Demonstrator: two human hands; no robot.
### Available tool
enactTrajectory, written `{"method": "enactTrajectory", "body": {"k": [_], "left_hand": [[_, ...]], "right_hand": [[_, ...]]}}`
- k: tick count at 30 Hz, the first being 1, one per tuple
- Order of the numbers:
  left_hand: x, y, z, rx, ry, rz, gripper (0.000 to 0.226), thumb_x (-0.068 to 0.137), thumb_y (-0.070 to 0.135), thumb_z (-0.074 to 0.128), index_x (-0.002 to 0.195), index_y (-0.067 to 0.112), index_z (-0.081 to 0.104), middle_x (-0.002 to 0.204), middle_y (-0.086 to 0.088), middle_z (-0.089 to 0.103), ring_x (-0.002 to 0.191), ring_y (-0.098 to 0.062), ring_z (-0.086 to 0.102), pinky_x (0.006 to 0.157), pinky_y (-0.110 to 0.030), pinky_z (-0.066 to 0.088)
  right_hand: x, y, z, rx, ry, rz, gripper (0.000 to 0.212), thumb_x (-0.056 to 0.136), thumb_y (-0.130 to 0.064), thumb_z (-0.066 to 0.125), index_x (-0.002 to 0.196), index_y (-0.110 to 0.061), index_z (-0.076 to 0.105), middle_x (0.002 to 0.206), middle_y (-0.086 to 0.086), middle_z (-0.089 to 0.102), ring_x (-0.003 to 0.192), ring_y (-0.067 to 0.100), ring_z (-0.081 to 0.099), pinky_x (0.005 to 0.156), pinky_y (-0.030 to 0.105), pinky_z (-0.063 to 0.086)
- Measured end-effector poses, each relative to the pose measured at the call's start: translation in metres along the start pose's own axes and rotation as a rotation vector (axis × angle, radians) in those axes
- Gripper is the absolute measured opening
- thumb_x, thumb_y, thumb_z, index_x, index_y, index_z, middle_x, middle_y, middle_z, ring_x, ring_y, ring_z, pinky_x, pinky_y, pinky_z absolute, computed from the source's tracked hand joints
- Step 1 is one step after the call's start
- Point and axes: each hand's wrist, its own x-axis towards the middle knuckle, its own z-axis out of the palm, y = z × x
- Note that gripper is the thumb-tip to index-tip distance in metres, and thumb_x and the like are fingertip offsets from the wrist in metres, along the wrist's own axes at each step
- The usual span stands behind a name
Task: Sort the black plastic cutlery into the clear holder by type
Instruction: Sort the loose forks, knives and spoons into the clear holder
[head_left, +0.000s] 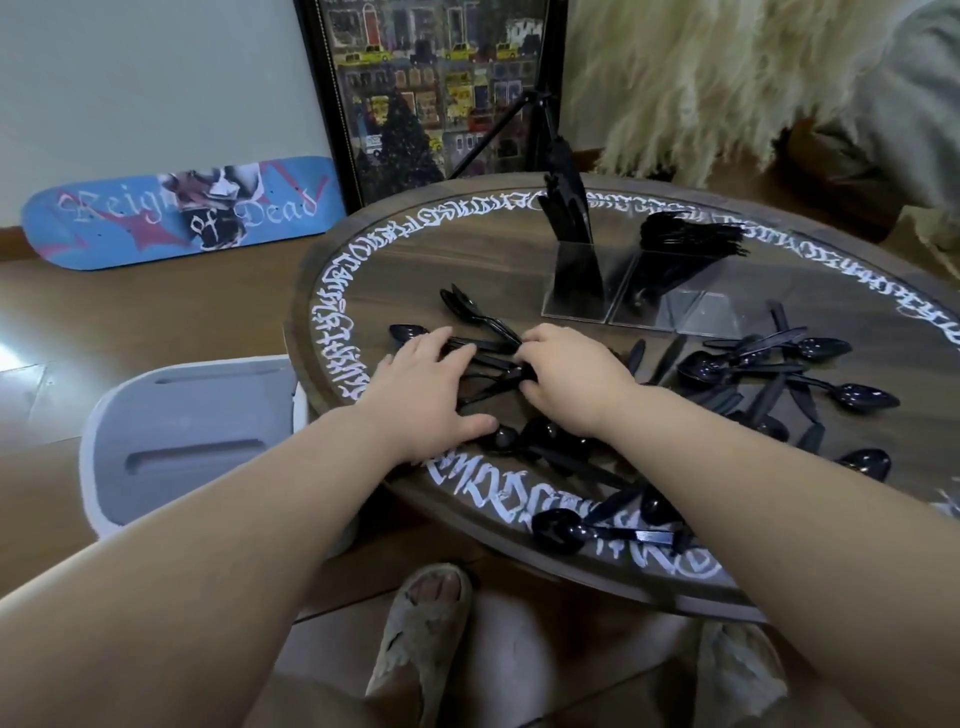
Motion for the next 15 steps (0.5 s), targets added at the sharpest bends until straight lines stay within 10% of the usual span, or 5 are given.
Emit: {"method": "enactTrajectory", "body": {"k": [15], "left_hand": [[0.0, 0.0, -0.005, -0.189, 0.356, -0.089, 0.038, 0.086, 0.041, 0.063, 0.118, 0.021, 0.055, 0.128, 0.001, 0.047, 0.119, -0.02, 0.044, 0.096, -0.033, 0.038]], "right_hand": [[-0.004, 0.013, -0.002, 0.189, 0.181, 0.201, 0.045, 0.091, -0.048, 0.055, 0.123, -0.016, 0.058, 0.114, 0.005, 0.063, 0.111, 0.027, 0.056, 0.085, 0.033, 0.047]]}}
